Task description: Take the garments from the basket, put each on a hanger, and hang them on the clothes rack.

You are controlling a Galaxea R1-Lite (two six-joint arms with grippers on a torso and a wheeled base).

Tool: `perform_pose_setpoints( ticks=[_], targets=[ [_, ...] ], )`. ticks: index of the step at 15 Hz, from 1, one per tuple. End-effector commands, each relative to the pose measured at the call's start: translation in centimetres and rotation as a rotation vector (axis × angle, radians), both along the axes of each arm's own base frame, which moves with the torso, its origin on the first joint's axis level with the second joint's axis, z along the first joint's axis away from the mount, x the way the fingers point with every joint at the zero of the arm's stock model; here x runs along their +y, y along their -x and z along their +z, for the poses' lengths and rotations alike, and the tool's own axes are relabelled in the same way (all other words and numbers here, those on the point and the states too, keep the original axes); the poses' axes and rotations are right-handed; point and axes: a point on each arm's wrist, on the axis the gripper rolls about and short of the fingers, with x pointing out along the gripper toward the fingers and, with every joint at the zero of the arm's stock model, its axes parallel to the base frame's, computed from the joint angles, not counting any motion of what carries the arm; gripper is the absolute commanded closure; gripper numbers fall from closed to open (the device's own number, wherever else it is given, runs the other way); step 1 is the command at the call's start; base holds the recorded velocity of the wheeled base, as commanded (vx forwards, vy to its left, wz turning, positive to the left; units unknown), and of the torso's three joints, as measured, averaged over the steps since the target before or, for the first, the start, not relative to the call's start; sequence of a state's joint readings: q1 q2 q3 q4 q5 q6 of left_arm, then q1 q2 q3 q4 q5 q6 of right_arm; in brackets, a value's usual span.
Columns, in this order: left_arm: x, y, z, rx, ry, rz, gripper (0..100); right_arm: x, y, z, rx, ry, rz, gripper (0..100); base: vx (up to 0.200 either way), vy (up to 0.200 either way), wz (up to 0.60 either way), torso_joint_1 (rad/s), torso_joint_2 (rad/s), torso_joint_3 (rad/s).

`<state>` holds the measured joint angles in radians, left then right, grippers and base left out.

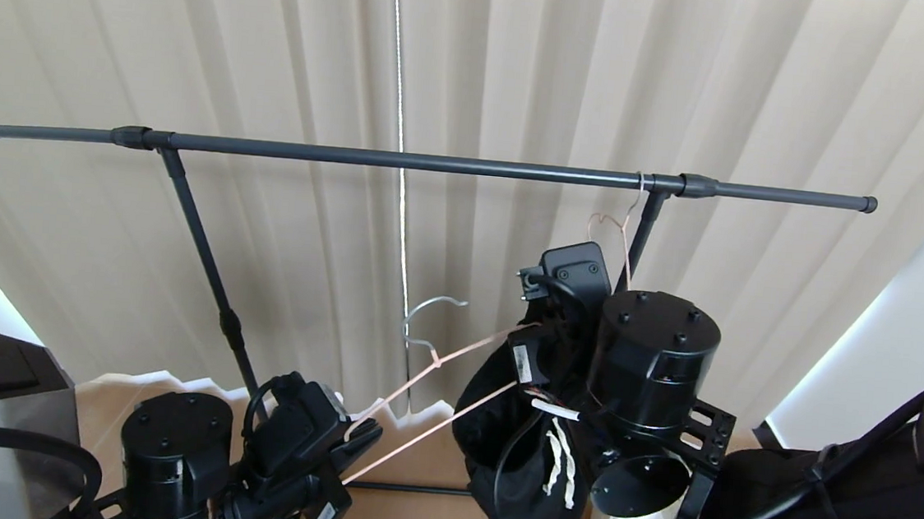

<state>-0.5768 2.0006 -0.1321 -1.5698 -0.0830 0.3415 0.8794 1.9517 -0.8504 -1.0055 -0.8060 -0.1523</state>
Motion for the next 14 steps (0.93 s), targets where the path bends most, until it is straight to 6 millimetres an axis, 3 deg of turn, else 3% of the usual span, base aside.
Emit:
perform_pose_setpoints(
  ticks=[1, 8, 11, 14],
  targets=[
    [0.0, 0.0, -0.1, 0.005, -0.002, 0.0, 100, 0.6, 1.0, 0.5, -0.01, -0.013, 0.029, 100, 0.0, 0.0, 0.0, 0.0, 0.0, 0.0],
    [-0.1, -0.3, 0.0, 0.006, 0.017, 0.02, 100, 3.8, 5.8, 0.7, -0.004, -0.058, 0.179, 100, 0.0, 0.0, 0.0, 0.0, 0.0, 0.0],
    [-0.3, -0.4, -0.1, 0.004, 0.017, 0.025, 100, 4.7, 6.4, -0.1, 0.015, -0.075, 0.203, 100, 0.0, 0.0, 0.0, 0.0, 0.0, 0.0],
    [-0.3, -0.4, 0.1, -0.005, 0.02, 0.033, 100, 4.9, 6.5, 0.7, 0.001, -0.12, 0.209, 100, 0.0, 0.0, 0.0, 0.0, 0.0, 0.0]
  ],
)
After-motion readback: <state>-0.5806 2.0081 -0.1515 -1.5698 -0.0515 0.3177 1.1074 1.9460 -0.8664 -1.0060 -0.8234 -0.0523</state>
